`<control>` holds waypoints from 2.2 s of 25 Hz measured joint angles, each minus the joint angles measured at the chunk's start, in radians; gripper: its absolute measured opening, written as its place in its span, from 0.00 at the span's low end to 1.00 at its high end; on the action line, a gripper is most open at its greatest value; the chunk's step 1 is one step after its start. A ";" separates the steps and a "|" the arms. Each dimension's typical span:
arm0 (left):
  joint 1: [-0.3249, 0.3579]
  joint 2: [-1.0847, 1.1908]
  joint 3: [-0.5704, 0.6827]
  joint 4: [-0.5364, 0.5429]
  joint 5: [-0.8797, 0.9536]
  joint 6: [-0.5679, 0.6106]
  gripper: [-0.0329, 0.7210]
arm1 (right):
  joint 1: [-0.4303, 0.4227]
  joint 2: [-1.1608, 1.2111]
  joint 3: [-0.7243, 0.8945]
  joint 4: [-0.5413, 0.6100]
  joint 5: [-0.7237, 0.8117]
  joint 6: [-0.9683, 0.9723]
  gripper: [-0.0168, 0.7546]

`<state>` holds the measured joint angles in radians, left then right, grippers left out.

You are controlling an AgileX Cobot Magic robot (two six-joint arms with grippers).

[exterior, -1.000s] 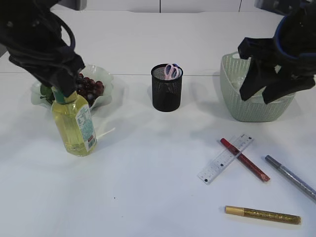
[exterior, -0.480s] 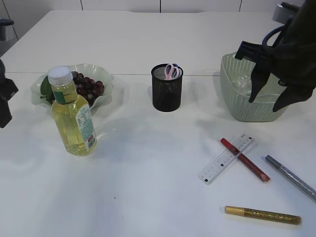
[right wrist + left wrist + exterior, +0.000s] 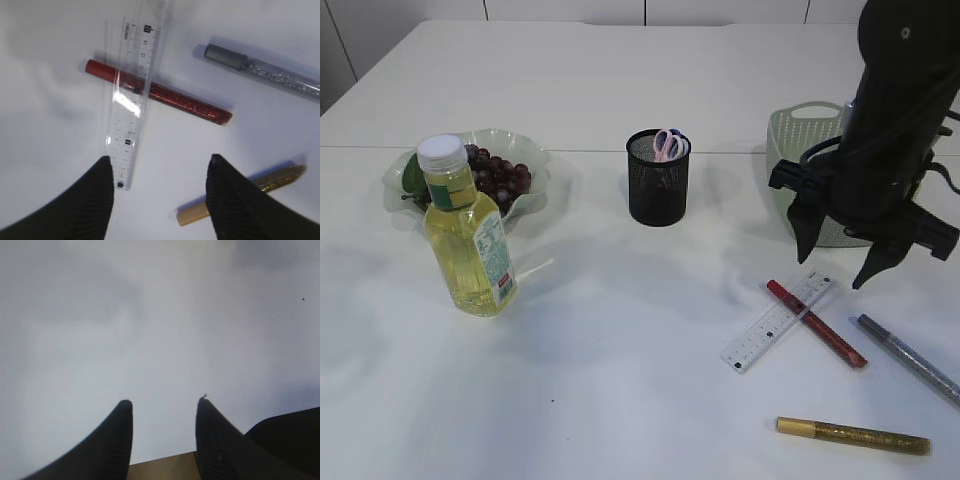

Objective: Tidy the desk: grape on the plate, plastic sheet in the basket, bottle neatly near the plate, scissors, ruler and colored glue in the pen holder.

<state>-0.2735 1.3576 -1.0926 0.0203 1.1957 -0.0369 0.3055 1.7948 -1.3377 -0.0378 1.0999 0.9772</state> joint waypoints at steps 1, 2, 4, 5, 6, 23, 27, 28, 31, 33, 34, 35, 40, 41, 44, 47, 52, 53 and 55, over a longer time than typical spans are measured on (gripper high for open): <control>0.000 -0.007 0.001 0.000 0.000 0.000 0.45 | -0.005 0.012 0.000 0.005 -0.017 0.009 0.63; 0.000 -0.011 0.002 0.000 -0.001 0.000 0.45 | -0.014 0.023 0.000 0.012 -0.034 0.016 0.63; 0.000 -0.017 0.005 0.000 -0.002 -0.001 0.45 | -0.038 0.044 0.000 0.038 -0.057 0.020 0.63; 0.000 -0.020 0.005 0.000 -0.002 -0.001 0.45 | -0.053 0.056 0.000 0.043 -0.071 0.023 0.64; 0.000 -0.020 0.005 0.000 -0.002 -0.001 0.45 | -0.065 0.067 0.000 0.056 -0.084 0.023 0.64; 0.000 -0.021 0.006 0.000 -0.013 -0.003 0.45 | -0.102 0.195 0.000 0.131 -0.215 0.043 0.64; 0.000 -0.021 0.006 0.000 -0.017 -0.003 0.45 | -0.102 0.209 0.000 0.131 -0.236 0.046 0.64; 0.000 -0.021 0.006 0.000 -0.017 -0.003 0.45 | -0.102 0.209 0.000 0.131 -0.238 0.048 0.64; 0.000 -0.021 0.006 0.000 -0.019 -0.003 0.45 | -0.102 0.211 0.000 0.131 -0.247 0.054 0.64; 0.000 -0.021 0.006 0.000 -0.020 -0.003 0.45 | -0.102 0.219 0.000 0.131 -0.248 0.060 0.64; 0.000 -0.021 0.006 0.000 -0.020 -0.003 0.45 | -0.102 0.221 0.000 0.124 -0.248 0.063 0.64; 0.000 -0.021 0.006 0.000 -0.021 -0.003 0.45 | -0.102 0.223 0.000 0.116 -0.248 0.071 0.64; 0.000 -0.021 0.006 0.000 -0.023 -0.003 0.45 | -0.103 0.223 0.000 0.097 -0.250 0.086 0.64; 0.000 -0.021 0.006 0.000 -0.025 -0.003 0.45 | -0.103 0.223 0.000 0.097 -0.250 0.091 0.64; 0.000 -0.021 0.006 0.000 -0.025 -0.003 0.45 | -0.103 0.223 0.000 0.096 -0.254 0.094 0.64; 0.000 -0.021 0.006 0.000 -0.025 -0.003 0.45 | -0.104 0.223 0.000 0.092 -0.269 0.109 0.64; 0.000 -0.021 0.006 0.000 -0.025 -0.003 0.45 | -0.116 0.223 0.000 0.086 -0.282 0.128 0.64; 0.000 -0.021 0.006 0.000 -0.025 -0.003 0.45 | -0.121 0.223 0.000 0.086 -0.284 0.128 0.64; 0.000 -0.021 0.006 0.000 -0.025 -0.003 0.45 | -0.131 0.223 0.000 0.083 -0.284 0.130 0.64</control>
<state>-0.2735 1.3362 -1.0864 0.0203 1.1705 -0.0398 0.1749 2.0177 -1.3377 0.0453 0.8162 1.1072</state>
